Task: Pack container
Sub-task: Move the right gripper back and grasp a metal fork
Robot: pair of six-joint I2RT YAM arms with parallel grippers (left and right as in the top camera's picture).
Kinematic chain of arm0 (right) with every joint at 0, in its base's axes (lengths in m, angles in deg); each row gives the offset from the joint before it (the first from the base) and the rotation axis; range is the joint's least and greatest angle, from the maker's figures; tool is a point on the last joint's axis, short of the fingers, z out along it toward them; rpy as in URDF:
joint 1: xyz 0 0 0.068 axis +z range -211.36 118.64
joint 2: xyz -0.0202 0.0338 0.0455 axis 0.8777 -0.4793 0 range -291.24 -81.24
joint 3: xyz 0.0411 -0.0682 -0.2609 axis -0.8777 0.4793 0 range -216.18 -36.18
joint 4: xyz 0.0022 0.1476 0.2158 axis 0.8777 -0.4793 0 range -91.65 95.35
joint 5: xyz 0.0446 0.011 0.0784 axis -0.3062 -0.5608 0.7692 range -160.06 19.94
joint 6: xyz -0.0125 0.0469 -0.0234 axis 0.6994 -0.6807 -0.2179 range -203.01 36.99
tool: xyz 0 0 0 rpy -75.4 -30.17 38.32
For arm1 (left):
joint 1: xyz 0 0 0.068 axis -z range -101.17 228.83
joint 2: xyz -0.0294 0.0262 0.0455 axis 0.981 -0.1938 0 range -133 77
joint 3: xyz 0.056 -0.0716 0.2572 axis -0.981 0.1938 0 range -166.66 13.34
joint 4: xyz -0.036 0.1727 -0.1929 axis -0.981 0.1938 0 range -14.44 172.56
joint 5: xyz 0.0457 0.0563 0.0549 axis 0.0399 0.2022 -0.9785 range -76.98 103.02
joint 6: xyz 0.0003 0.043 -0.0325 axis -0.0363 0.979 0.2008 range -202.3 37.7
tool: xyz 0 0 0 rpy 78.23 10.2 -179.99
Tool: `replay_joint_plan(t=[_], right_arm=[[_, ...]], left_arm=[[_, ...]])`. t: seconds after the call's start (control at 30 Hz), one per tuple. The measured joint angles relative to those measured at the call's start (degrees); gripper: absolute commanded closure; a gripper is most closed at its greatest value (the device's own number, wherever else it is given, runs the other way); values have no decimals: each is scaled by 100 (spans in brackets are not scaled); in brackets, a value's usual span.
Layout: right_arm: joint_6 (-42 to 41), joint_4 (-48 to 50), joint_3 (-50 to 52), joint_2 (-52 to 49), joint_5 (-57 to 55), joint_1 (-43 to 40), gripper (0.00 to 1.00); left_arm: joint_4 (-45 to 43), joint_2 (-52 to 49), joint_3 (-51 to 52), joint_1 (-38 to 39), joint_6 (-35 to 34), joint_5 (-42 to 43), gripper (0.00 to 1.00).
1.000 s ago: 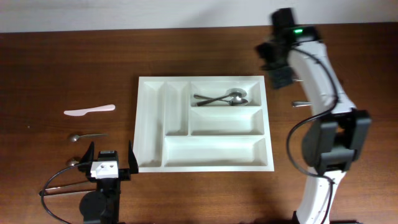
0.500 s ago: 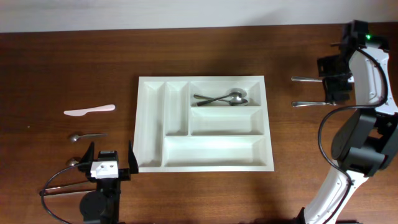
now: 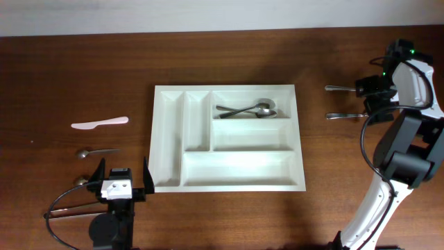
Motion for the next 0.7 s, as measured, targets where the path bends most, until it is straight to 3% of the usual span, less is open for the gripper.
replay_joint_plan(t=[0.7], right_arm=[[44, 70, 4, -459, 66, 0, 1]], left_arm=[[0, 0, 0, 0, 0, 0, 1]])
